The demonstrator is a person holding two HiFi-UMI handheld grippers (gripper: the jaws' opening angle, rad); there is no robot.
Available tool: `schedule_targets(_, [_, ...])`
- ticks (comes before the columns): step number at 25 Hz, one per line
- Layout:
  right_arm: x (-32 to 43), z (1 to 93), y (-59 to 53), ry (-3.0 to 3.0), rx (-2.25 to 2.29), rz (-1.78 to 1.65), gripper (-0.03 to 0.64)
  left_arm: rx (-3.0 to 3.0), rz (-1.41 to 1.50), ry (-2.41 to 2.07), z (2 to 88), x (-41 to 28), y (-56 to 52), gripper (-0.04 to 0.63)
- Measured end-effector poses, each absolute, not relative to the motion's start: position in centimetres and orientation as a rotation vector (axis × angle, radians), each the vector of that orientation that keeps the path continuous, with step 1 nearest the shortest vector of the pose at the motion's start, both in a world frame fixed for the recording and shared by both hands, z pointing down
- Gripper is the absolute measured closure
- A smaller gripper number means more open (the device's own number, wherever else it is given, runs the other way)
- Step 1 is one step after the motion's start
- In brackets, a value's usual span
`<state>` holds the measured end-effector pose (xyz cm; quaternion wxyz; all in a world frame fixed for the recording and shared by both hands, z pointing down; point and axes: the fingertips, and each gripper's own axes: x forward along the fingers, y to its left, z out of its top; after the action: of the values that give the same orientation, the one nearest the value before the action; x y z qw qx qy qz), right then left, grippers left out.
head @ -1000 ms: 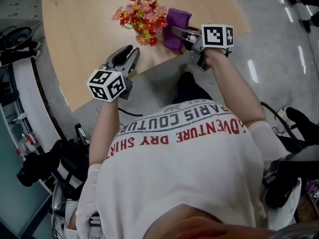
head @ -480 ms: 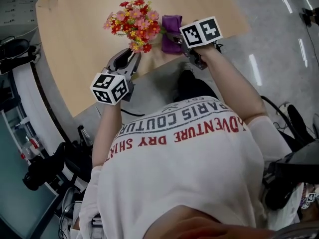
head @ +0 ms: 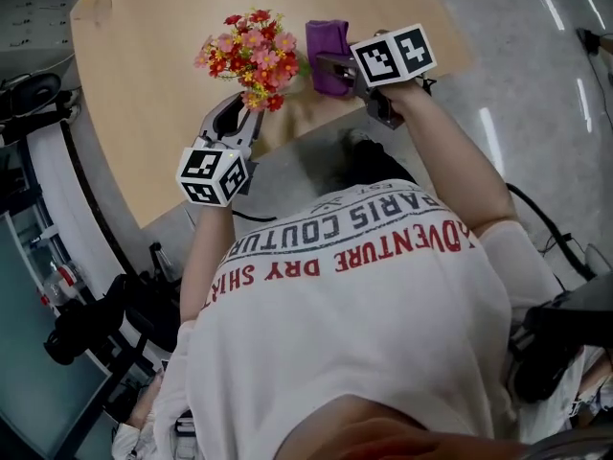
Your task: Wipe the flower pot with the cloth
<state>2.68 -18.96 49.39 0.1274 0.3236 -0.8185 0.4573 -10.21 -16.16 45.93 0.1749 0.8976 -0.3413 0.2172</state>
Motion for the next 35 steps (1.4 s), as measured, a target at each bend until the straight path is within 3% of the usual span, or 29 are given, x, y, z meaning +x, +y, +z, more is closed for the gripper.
schedule_targets(3, [2.5,48.1,-20.3,-2.446,0.865,1.358,0.56,2.508,0.605,-0.986,46.5,-10.4,-16.9,0.5])
schedule_targets(8, [1.4,47.2,-21.5,-2.478,0.652,1.344,0.559,2.473,0.557,-0.945,47.1,-10.3,-16.8,0.37])
schedule_targets(11, [0.7,47.3,-21.7,-2.454,0.512,1.304,0.56,2.464,0.575,-0.926,47.6,-9.9,-16.7,0.325])
schedule_targets(35, [0.6,51.9,-24.1,-2.258,0.321,1.104,0.559,2.402,0.363,-1.117,47.1,-10.2,-16.9,0.324])
